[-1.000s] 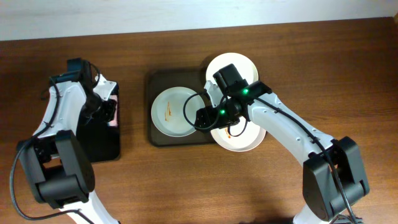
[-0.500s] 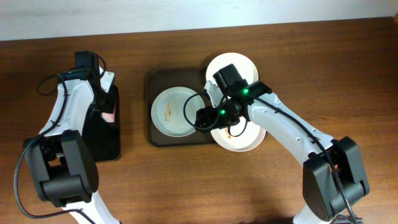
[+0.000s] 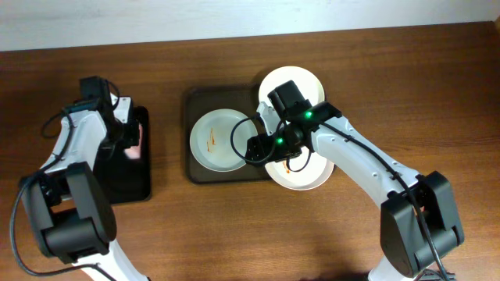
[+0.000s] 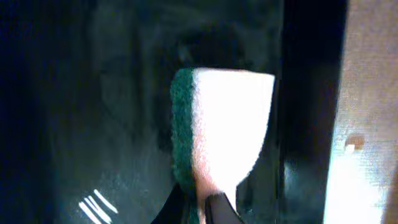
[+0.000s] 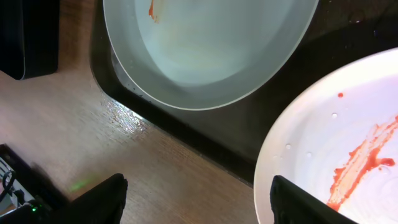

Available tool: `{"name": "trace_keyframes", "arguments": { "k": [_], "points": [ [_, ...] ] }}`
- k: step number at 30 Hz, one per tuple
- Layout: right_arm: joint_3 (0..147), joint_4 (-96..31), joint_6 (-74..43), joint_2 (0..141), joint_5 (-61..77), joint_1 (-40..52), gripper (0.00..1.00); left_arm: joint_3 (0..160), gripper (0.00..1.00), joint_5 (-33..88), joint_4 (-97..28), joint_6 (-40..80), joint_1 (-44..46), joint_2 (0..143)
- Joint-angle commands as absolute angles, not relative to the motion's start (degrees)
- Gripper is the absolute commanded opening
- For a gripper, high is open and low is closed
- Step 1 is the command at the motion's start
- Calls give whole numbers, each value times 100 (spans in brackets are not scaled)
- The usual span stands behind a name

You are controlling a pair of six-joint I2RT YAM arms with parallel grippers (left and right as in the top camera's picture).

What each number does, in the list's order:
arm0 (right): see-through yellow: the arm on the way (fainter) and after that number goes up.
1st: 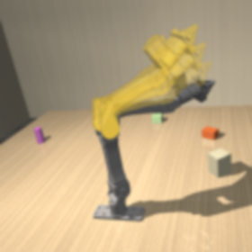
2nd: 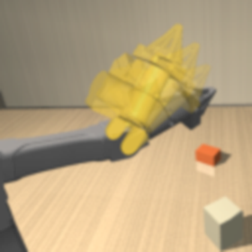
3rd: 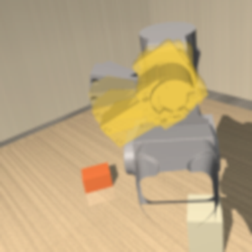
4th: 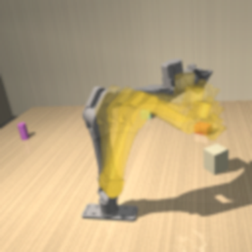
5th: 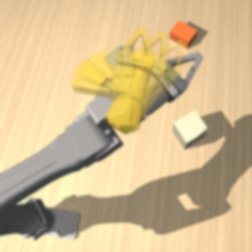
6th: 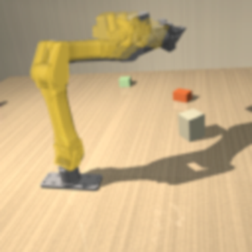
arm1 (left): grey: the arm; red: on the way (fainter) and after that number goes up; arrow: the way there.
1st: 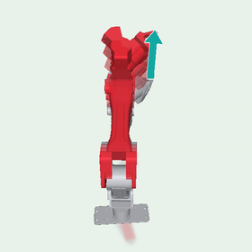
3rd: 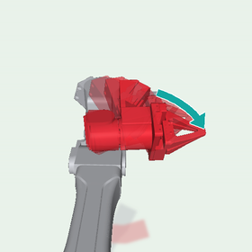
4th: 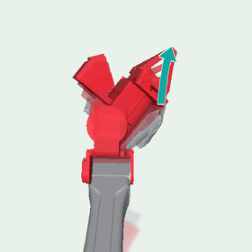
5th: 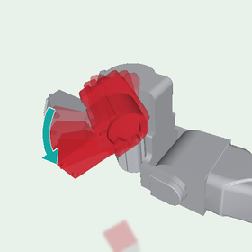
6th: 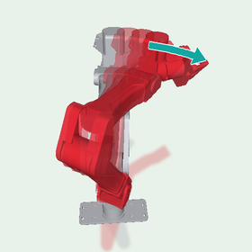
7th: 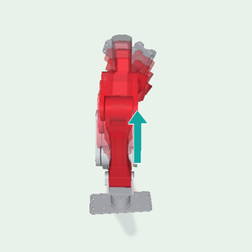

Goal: Clean dirty plates on tray and stack at the side

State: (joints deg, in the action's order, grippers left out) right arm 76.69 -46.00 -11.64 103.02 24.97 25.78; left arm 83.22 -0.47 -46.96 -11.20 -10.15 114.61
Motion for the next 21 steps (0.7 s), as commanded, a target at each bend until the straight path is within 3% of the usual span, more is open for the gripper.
{"name": "trace_keyframes", "arguments": {
  "k": [1, 5, 15, 18, 21],
  "points": [
    [7679, -4532, -1149, 10237, 2528, 2620, 75, 8788, 7, -727, -5343, -1120, -996, 10805],
    [7679, -4519, -1146, 10237, 2528, 2620, 75, 8779, 7, -2276, -5588, -1118, -906, 10798],
    [7679, -4519, -1146, 10237, 2528, 2620, 75, 7373, 11, -2078, -4554, -987, -897, 11476],
    [7679, -4515, -1146, 10237, 2528, 2620, 75, 7358, 31, -1959, -4571, -985, -746, 11605],
    [7679, -4506, -1146, 10237, 2528, 2620, 75, 7358, 44, -1645, -4560, -989, -338, 11629]
  ]
}}
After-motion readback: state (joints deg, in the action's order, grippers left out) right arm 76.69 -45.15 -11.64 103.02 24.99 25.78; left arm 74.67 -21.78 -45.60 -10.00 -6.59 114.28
